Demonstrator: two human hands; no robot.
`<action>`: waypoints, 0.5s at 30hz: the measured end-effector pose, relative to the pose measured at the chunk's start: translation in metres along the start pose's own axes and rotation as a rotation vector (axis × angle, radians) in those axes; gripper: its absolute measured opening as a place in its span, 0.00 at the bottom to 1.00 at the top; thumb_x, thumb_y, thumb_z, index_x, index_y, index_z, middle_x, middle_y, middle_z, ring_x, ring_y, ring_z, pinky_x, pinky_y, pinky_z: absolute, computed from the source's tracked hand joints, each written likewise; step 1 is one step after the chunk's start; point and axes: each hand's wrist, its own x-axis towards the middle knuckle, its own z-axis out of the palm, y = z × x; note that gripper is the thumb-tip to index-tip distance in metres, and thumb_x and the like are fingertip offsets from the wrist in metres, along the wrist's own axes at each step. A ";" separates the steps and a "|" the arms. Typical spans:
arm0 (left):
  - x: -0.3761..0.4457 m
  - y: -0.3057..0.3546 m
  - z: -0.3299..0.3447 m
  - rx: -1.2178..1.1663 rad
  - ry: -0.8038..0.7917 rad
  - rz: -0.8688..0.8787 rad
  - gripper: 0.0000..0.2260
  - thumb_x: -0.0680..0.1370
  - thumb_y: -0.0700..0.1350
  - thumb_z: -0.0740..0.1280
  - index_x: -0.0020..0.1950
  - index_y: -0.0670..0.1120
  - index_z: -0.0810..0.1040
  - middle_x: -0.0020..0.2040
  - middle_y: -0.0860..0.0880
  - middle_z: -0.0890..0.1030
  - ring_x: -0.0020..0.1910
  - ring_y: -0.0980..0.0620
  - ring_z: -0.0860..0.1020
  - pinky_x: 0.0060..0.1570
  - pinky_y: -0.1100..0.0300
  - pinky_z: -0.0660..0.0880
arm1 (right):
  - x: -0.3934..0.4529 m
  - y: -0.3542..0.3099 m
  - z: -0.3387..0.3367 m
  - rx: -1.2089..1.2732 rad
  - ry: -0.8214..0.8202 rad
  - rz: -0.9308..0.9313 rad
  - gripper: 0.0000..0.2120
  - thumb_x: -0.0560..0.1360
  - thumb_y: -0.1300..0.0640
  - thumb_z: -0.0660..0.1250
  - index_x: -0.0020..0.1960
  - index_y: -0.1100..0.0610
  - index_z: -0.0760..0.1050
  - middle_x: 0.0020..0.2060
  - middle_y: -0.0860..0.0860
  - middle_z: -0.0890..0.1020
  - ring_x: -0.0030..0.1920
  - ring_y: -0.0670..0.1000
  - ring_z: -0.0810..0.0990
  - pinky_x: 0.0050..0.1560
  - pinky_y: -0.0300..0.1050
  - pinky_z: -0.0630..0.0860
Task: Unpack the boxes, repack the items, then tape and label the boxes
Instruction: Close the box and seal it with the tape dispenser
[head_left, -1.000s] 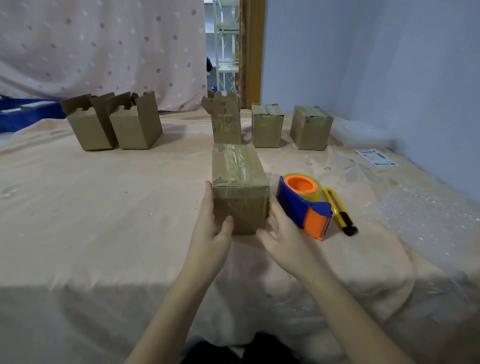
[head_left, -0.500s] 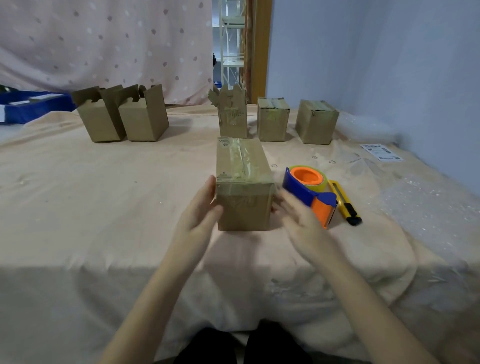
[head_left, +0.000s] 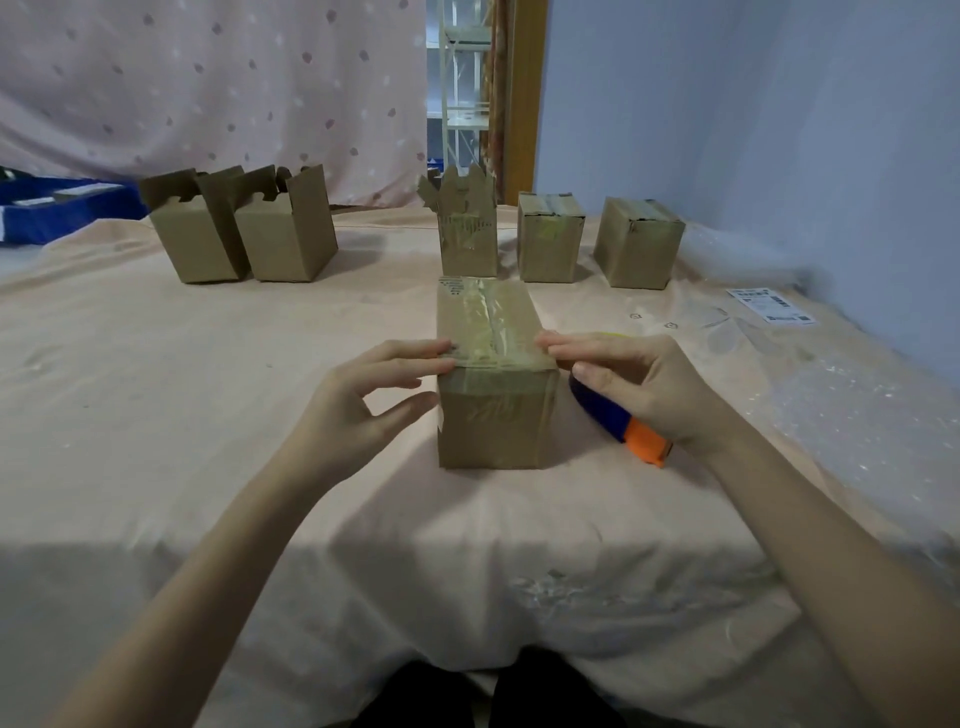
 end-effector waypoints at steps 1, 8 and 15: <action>-0.001 -0.001 0.001 -0.003 0.002 0.005 0.17 0.74 0.37 0.68 0.62 0.46 0.78 0.62 0.55 0.79 0.61 0.55 0.77 0.56 0.59 0.76 | 0.000 0.002 -0.001 0.015 -0.013 0.013 0.17 0.75 0.72 0.63 0.62 0.63 0.75 0.58 0.45 0.81 0.65 0.47 0.75 0.66 0.39 0.70; 0.004 -0.007 0.009 0.056 0.081 0.072 0.18 0.73 0.39 0.70 0.63 0.44 0.77 0.58 0.51 0.79 0.58 0.55 0.78 0.53 0.62 0.76 | 0.006 0.003 0.003 -0.206 -0.021 -0.027 0.19 0.69 0.65 0.73 0.59 0.57 0.78 0.60 0.51 0.80 0.65 0.45 0.75 0.68 0.46 0.69; 0.006 -0.002 0.017 0.024 0.212 0.001 0.11 0.72 0.37 0.73 0.52 0.47 0.82 0.52 0.52 0.82 0.52 0.56 0.80 0.51 0.63 0.78 | 0.009 0.007 0.016 -0.228 0.127 -0.090 0.14 0.67 0.65 0.76 0.51 0.57 0.82 0.52 0.50 0.83 0.59 0.44 0.79 0.62 0.36 0.71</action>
